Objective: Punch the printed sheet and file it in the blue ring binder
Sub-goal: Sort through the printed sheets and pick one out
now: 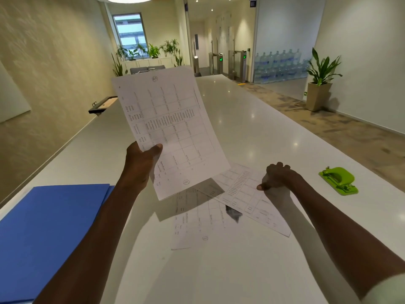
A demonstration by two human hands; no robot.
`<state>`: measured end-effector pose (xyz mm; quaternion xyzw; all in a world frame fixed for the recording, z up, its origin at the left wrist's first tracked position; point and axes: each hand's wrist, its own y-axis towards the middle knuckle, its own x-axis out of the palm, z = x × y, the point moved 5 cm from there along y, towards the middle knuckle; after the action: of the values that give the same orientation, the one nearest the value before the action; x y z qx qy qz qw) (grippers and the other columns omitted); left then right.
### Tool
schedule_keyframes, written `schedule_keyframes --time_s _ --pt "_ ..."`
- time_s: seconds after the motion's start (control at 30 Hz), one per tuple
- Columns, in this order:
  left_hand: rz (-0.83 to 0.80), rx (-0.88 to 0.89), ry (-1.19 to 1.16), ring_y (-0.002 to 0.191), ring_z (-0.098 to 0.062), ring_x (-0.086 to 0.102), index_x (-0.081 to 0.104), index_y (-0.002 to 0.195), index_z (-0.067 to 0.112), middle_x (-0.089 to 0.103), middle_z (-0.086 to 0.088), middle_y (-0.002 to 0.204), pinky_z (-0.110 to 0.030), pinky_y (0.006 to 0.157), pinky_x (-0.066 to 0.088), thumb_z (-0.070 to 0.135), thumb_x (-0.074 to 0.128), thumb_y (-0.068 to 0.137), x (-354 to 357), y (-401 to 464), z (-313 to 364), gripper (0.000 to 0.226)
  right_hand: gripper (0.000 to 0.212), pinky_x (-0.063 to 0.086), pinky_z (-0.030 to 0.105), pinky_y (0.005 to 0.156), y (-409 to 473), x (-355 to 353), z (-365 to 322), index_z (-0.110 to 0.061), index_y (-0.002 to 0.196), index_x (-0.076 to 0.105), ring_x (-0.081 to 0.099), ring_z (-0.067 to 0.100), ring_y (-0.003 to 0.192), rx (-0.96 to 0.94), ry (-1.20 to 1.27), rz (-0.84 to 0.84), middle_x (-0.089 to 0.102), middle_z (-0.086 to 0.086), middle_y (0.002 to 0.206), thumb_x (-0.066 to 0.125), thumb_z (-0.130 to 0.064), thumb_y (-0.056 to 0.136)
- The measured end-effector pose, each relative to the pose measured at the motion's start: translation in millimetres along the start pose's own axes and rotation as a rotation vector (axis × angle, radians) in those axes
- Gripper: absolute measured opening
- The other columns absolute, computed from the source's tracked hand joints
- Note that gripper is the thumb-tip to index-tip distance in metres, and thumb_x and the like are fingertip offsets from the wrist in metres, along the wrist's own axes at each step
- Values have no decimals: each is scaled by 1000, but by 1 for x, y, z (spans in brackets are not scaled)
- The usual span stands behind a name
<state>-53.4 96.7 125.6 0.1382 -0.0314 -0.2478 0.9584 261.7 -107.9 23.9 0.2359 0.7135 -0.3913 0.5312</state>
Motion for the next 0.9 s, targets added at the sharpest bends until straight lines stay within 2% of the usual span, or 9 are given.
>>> schedule_keyframes --time_s 0.07,0.17,0.27,0.4,0.5,0.6,0.7,0.83,0.9 --pt "5 3 -2 100 -7 63 52 122 28 64 10 113 -27 77 54 2 57 93 -1 -2 2 39 96 41 44 100 8 2 2 -7 128 43 41 34 120 -16 20 2 43 14 130 72 -69 61" --pt "10 -2 -11 101 -8 63 53 119 29 64 11 112 -29 79 53 1 58 93 -1 -5 2 39 98 45 47 96 32 11 9 -8 119 48 52 33 111 -49 -40 -12 53 8 116 74 -69 47" --pt "0 0 -10 102 -10 63 53 121 29 64 10 114 -29 79 54 2 58 93 0 -5 3 40 80 46 47 95 29 10 6 -11 105 49 56 31 104 -75 -14 -28 59 5 111 76 -64 52" --pt "-8 9 -5 99 -9 64 52 122 29 64 9 113 -28 76 53 2 57 93 5 -6 6 39 80 43 40 96 -4 0 2 -10 120 47 46 32 117 -52 41 21 48 12 126 74 -61 65" --pt "-4 1 4 101 -10 63 52 128 24 64 4 119 -31 80 54 3 58 93 7 -2 6 41 70 43 32 81 -11 -5 -2 -5 117 50 51 26 103 -110 149 34 55 11 120 83 -41 67" --pt "1 -3 3 104 -12 63 52 131 23 63 2 122 -36 85 54 3 58 93 8 1 8 43 68 48 35 80 -13 -5 -4 -4 114 49 55 26 101 -155 255 25 57 10 113 88 -25 62" --pt "0 7 23 102 -11 63 51 131 23 63 2 121 -37 87 54 3 58 93 9 4 13 43 56 43 30 66 -15 -7 -3 -3 102 55 55 25 93 -190 277 54 57 9 106 86 -28 63" --pt "3 5 34 108 -20 62 50 134 18 62 -2 126 -43 92 52 2 58 93 6 8 17 45 43 44 27 61 -25 -20 1 -4 96 67 60 22 80 -218 525 97 64 8 97 84 -28 65" --pt "-1 3 24 112 -23 61 51 133 17 62 -4 127 -44 93 52 1 57 93 7 7 19 44 43 50 30 66 -26 -25 0 -4 93 70 67 26 78 -195 705 53 70 18 94 86 -28 62"
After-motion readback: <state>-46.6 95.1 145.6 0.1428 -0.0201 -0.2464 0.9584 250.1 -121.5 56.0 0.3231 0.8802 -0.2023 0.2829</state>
